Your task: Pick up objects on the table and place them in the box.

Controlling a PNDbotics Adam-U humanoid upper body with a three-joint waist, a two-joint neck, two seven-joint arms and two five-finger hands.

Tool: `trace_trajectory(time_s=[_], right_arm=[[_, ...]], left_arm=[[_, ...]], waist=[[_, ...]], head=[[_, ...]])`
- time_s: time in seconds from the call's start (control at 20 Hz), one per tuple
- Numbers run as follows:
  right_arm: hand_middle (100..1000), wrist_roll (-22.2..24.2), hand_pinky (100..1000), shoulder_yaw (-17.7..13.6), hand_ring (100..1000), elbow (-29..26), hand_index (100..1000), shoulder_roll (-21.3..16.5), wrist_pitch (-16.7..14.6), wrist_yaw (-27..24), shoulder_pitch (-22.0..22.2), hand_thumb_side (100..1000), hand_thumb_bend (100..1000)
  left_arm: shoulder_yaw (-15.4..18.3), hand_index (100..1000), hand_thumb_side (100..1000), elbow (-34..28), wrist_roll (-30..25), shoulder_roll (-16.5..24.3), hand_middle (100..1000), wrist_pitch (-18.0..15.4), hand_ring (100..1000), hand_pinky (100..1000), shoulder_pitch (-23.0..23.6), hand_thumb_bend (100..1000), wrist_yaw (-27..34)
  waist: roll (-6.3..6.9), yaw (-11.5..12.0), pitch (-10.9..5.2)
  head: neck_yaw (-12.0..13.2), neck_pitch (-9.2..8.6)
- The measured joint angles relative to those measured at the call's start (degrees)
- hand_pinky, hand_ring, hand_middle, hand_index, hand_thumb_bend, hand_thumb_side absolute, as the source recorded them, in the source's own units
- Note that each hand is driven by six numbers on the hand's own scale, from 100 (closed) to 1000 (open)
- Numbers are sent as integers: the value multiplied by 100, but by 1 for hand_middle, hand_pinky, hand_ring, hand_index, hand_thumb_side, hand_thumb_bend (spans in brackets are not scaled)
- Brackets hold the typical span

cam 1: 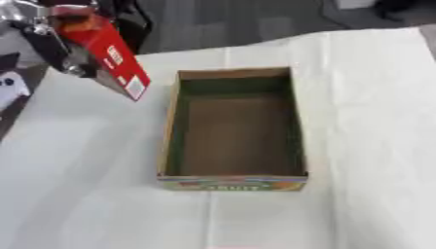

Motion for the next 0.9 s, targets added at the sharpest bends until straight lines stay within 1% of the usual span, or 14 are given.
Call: trace_trajectory(time_s=[0.2, 0.4, 0.5, 0.65, 0.9], right_arm=[[819, 2, 485, 0, 743, 0, 840, 3, 1, 0, 1, 811, 100], [819, 10, 488, 2, 744, 0, 841, 5, 7, 0, 2, 811, 100], [819, 16, 489, 3, 744, 0, 841, 7, 12, 0, 3, 811, 100], [820, 20, 492, 4, 745, 0, 842, 8, 17, 0, 2, 836, 100], [821, 18, 495, 21, 747, 0, 843, 5, 14, 5, -12, 844, 100]], left_arm=[[-233, 493, 100, 246, -156, -513, 445, -112, 411, 356, -515, 142, 48], [-405, 491, 100, 577, -214, -994, 443, -155, 408, 347, -898, 134, 49], [-450, 490, 100, 737, -202, -1236, 440, -167, 406, 342, -1046, 130, 48], [-546, 491, 100, 950, -184, -1578, 442, -186, 408, 344, -1238, 133, 46], [-814, 487, 100, 1170, -167, -1917, 436, -204, 403, 332, -1401, 121, 163]], waist=[[-11, -73, -25], [7, -144, -53], [21, -181, -54], [22, -230, -77], [8, -332, -123]], head=[[0, 22], [0, 33], [0, 33], [0, 33], [-9, 33]])
